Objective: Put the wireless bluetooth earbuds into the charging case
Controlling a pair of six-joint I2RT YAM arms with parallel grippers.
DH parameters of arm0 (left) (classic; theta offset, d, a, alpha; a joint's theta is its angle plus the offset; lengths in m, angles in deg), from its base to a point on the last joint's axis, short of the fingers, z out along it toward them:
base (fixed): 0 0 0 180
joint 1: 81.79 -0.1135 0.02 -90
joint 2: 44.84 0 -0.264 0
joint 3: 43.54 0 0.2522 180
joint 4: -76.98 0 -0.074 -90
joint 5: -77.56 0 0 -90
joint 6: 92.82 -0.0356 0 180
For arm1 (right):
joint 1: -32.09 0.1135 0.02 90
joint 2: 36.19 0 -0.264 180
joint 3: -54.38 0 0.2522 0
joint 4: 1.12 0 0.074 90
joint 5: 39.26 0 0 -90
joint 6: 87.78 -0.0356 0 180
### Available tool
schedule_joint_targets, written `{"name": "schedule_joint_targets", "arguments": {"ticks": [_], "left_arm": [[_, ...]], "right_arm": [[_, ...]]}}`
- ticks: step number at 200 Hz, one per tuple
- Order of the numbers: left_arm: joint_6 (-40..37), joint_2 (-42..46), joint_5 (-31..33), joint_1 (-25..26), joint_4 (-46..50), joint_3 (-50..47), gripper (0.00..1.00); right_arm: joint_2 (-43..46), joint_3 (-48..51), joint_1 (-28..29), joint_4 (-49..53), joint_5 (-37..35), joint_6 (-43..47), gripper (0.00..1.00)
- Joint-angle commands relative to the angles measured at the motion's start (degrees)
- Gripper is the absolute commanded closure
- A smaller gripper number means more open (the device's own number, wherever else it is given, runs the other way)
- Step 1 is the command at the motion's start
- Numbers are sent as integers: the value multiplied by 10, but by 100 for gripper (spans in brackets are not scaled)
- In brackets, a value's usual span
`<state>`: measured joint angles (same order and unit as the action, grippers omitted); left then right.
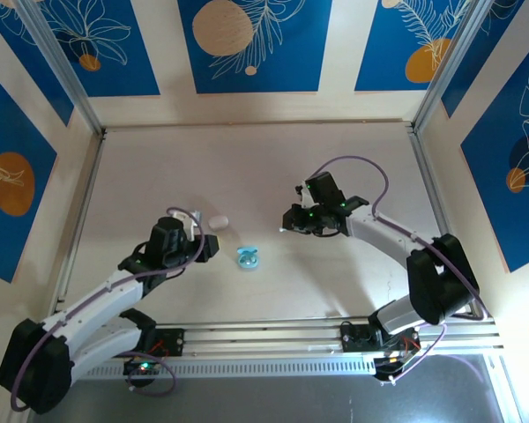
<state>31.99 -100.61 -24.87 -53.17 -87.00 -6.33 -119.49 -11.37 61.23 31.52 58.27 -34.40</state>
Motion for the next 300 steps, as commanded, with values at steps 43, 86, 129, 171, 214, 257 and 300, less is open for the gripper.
{"name": "schedule_joint_targets", "arguments": {"ticks": [43,86,129,171,214,257,300], "left_arm": [[42,-120,-90,6,-73,-4,86],[52,-183,-98,32,-109,8,90],[64,-217,-91,54,-140,11,91],[63,-235,-81,59,-152,16,92],[65,-222,-32,59,-156,13,94],[73,-245,-36,59,-176,23,97],[86,-271,-57,67,-200,30,99]], "right_arm": [[34,30,-1,-1,9,4,87],[42,36,-2,4,5,5,87],[50,37,-4,11,2,6,87],[60,38,-6,17,1,8,87],[70,47,-9,18,-2,8,87],[78,54,-14,17,0,8,87],[83,58,-20,20,3,9,87]]}}
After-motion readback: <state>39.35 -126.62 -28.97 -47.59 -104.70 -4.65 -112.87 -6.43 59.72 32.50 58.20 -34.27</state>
